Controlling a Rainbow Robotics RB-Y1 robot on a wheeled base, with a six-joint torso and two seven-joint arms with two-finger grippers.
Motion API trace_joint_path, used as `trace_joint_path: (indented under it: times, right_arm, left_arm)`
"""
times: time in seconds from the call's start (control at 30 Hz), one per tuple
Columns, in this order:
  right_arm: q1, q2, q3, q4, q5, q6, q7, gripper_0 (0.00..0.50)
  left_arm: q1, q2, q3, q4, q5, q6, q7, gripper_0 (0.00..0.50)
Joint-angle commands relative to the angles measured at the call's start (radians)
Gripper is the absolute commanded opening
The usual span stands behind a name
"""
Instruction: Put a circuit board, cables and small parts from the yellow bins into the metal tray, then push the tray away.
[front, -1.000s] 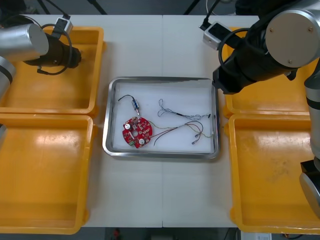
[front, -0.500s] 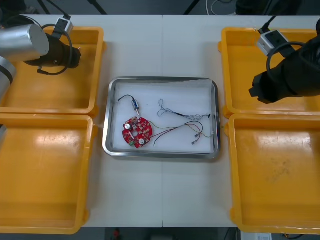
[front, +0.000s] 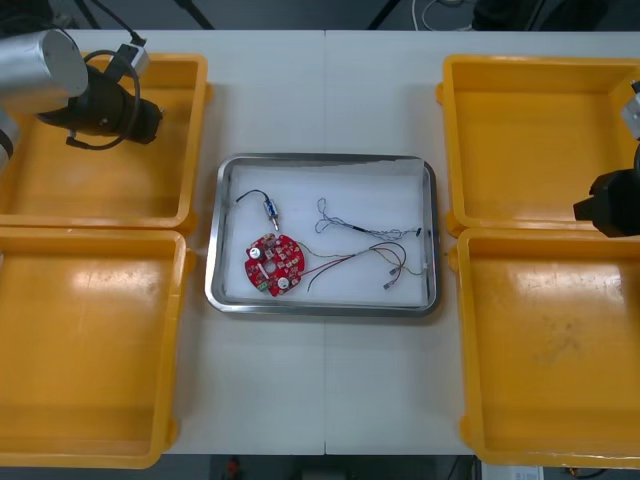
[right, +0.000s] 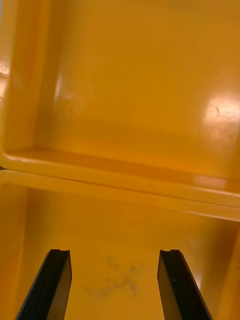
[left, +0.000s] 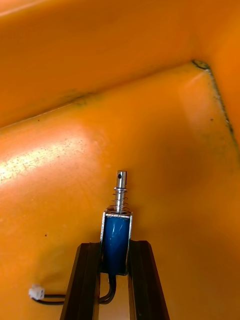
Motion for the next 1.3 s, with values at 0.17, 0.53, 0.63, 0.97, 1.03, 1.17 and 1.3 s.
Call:
trace_joint_path:
  times: [0.17,0.53,0.63,0.97,1.03,1.17,1.3]
  right_arm:
    - [0.137,-0.037,-0.090,-0.048,-0.007,0.003,-0.021,0.500]
    - [0.220,0.014,-0.115,-0.065,0.024,0.003,-0.045,0.500]
    - [0.227,0.041,-0.113,-0.065,0.050,0.003,-0.048,0.500]
    - [0.231,0.057,-0.079,-0.068,0.068,0.003,-0.048,0.500]
    - [0.229,0.057,-0.075,-0.074,0.063,0.003,-0.048,0.500]
    - [0.231,0.057,-0.061,-0.080,0.059,0.003,-0.042,0.500]
    - [0.231,0.057,-0.058,-0.083,0.057,0.003,-0.039,0.500]
  left_arm:
    - [-0.001,0.075,-0.016,-0.221,-0.073,0.195,0.182,0.000]
    - [0.000,0.063,-0.027,-0.527,-0.103,0.537,0.553,0.000]
    - [-0.001,0.058,-0.059,-0.610,-0.102,0.608,0.655,0.000]
    - [-0.001,0.009,-0.234,-0.822,-0.077,0.709,0.929,0.000]
    - [0.000,-0.014,-0.258,-0.828,-0.074,0.708,0.963,0.000]
    - [0.000,-0.063,-0.303,-0.834,-0.074,0.703,1.035,0.000]
    - [0.000,-0.095,-0.352,-0.839,-0.080,0.692,1.104,0.000]
